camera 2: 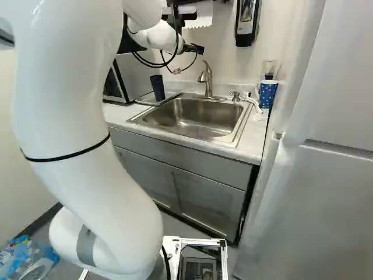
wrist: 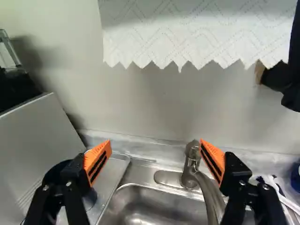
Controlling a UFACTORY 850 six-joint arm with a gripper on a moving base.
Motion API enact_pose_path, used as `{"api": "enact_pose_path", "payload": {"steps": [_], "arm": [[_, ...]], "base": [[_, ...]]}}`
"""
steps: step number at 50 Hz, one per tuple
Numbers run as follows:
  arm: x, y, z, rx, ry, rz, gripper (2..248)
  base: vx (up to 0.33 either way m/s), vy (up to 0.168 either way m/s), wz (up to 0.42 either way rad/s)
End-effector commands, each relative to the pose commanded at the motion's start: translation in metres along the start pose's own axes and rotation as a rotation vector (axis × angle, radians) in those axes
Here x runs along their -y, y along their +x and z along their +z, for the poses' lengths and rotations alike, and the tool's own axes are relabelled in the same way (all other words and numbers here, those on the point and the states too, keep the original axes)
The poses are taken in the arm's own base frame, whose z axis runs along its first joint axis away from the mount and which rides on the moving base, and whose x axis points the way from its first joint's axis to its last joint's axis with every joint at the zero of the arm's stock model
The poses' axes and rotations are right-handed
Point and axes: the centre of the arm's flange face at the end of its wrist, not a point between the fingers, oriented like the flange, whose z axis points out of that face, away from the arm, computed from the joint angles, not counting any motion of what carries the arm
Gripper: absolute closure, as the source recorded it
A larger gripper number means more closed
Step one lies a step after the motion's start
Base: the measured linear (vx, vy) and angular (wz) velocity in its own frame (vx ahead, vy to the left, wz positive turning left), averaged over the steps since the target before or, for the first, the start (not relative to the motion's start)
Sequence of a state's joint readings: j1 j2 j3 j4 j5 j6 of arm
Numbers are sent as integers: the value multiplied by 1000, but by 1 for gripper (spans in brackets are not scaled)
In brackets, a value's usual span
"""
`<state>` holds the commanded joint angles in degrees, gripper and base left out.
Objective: Rinse the cup and place it in the tray
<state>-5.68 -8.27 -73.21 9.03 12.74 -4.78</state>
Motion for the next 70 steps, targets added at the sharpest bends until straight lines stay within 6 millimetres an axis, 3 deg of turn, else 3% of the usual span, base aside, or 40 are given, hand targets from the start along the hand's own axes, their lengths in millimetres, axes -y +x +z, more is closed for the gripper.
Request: {"api": "enact_pose_path", "payload": {"steps": [22,70], "arm": [[-6,-10,-24,72,-4,2,3],[-58,-29,-75,196,-88,34,3]], "base": [[0,0,0],[0,0,0]]}}
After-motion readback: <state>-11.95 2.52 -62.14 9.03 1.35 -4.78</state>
